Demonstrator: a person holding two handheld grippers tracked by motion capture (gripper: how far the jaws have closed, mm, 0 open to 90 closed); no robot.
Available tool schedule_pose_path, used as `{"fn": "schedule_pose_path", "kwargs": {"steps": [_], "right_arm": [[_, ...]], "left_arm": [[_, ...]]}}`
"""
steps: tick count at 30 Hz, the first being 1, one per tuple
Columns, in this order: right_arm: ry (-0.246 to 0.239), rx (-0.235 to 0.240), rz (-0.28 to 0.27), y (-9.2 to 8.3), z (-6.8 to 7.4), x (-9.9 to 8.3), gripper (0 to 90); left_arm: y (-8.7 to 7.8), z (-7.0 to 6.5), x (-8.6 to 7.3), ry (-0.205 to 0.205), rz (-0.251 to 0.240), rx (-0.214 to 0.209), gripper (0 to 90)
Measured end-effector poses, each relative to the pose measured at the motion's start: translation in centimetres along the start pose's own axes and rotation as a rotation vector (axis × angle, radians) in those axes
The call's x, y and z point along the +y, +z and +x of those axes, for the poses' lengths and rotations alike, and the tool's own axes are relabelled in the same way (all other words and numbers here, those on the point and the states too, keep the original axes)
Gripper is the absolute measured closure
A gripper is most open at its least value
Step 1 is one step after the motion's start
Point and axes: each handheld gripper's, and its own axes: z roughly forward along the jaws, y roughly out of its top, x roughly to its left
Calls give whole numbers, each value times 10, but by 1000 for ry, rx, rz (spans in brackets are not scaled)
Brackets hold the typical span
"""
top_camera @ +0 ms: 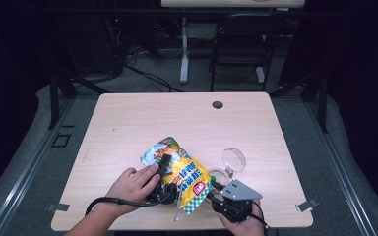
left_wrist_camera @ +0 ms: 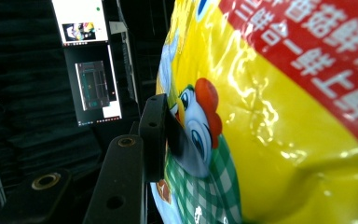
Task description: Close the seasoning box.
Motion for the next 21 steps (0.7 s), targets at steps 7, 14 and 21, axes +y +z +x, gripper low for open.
{"fn": "schedule_pose_path", "kwargs": {"steps": [7,14,21], "right_arm": [[1,0,8,1,0,-1,649],[9,-1,14,3,-2,-3,651],[9,-2,23,5,-2,-4,652]], "left_arm": [[0,1,1,24,0,1,652],[0,0,2,27,-4,0,658],[0,0,3,48,2,6,662]]}}
